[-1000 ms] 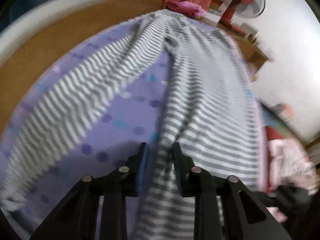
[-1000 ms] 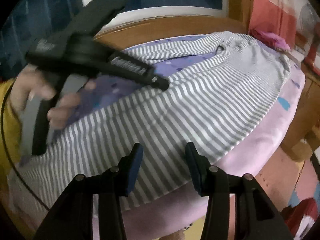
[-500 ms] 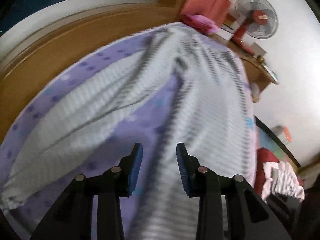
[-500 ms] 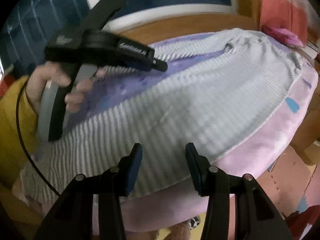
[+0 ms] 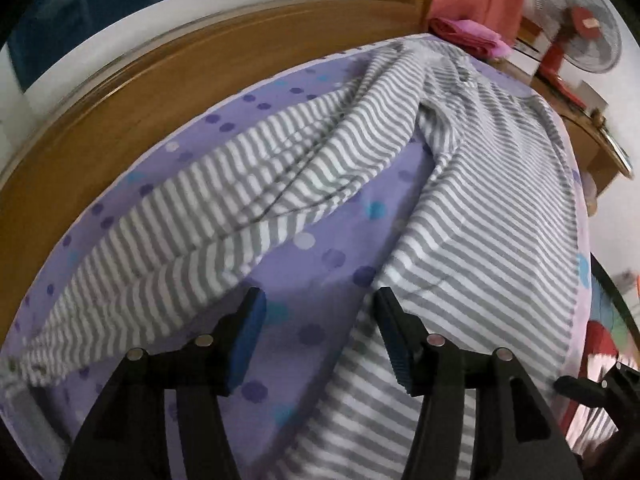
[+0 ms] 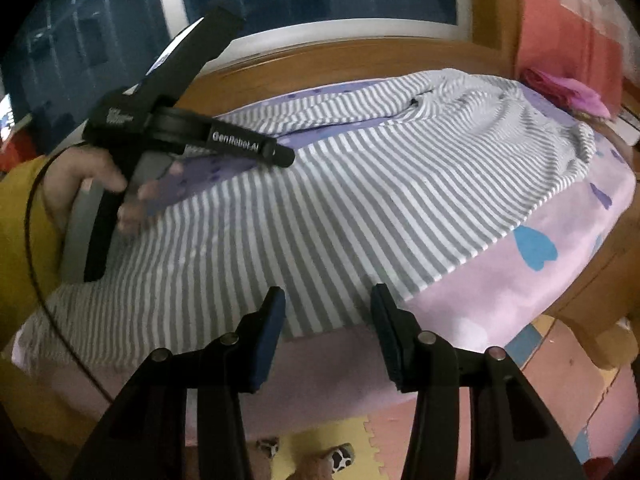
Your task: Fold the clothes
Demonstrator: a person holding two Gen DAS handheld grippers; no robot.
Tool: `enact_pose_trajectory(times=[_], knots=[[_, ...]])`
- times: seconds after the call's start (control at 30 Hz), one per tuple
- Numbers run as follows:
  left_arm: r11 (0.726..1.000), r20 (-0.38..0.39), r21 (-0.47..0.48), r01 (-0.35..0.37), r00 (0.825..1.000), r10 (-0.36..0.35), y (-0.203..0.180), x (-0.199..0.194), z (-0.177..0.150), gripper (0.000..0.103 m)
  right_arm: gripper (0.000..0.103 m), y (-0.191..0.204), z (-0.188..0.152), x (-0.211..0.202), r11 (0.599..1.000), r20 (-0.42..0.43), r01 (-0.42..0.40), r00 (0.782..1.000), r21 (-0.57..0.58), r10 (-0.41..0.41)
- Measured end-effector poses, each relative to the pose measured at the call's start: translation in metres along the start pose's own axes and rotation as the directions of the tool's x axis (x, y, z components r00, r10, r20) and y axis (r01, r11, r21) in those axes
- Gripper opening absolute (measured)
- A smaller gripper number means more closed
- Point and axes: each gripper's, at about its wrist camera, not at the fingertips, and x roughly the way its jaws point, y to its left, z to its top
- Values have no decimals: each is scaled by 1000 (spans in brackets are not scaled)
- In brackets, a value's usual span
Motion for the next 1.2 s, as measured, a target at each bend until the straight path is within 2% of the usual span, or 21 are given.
enact_pose_trajectory(times=[0.03, 0.1, 0.3, 0.5, 0.6, 0.67, 0.7, 0.83, 0.97, 1.03, 1.1, 1.2], knots=[[1000, 0, -4, 6, 1000, -6, -4, -3, -1, 58, 45, -7, 1, -3, 1000, -4, 4, 1000, 3, -4], [998, 13, 0, 64, 998, -64, -18, -12, 0, 58, 45, -24, 5, -10, 1000, -5, 16, 1000, 13, -16], [979, 43, 17, 203, 978, -203, -51, -16, 20, 58, 45, -107, 46, -29, 989, 75, 79, 993, 126, -89], [958, 82, 46, 283, 955, -286, -104, 12, 61, 58, 45, -172, 105, 6, 989, 106, 139, 984, 42, -143], [963, 54, 23, 269, 961, -270, -115, 31, 72, 58, 45, -199, 118, 34, 986, 37, 166, 986, -28, -165], [974, 11, 18, 224, 974, -224, -117, 43, 73, 57, 45, -221, 114, 42, 989, -27, 133, 991, -66, -135], [975, 36, 36, 218, 975, -219, -117, 40, 71, 57, 47, -231, 109, 38, 992, -29, 99, 994, -75, -101], [983, 1, 92, 157, 988, -158, -124, 36, 69, 57, 49, -265, 94, 17, 993, -64, 70, 995, -91, -76], [989, -8, 33, 147, 989, -147, -123, 31, 66, 57, 50, -288, 96, 6, 995, -119, 84, 989, -60, -91], [988, -8, -11, 151, 988, -151, -122, 30, 70, 57, 51, -302, 108, -1, 996, -114, 84, 990, -20, -85], [982, 5, -65, 177, 984, -177, -125, 29, 73, 57, 52, -327, 129, -6, 996, -75, 43, 996, 84, -37], [977, 24, -104, 186, 983, -184, -141, 27, 78, 57, 54, -382, 165, 5, 949, -37, -21, 999, 315, 34]])
